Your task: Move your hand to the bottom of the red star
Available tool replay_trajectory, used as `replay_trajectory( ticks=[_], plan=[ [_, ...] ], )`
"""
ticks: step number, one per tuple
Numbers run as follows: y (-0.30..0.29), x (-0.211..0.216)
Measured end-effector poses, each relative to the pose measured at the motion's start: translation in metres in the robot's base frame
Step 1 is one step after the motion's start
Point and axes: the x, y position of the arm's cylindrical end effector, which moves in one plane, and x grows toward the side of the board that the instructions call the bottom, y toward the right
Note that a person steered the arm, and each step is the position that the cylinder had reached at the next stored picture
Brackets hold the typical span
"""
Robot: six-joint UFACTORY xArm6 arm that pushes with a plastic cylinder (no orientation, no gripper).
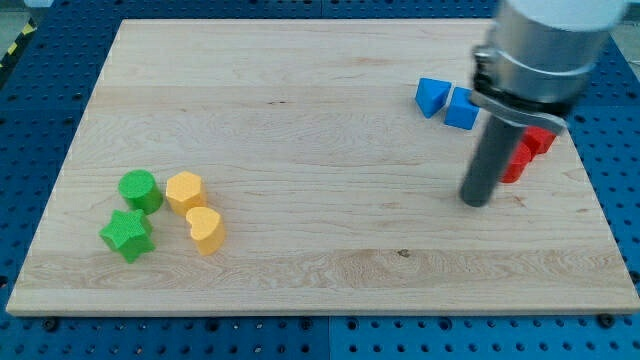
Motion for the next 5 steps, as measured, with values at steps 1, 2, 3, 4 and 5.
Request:
replay_trajectory(
  ticks=[1,2,3,4,5],
  plan=[
    [0.021,0.008],
    [0.028,0.008],
    [0.058,0.004],
    [0.062,-0.016],
    [0.061,-0.016]
  ],
)
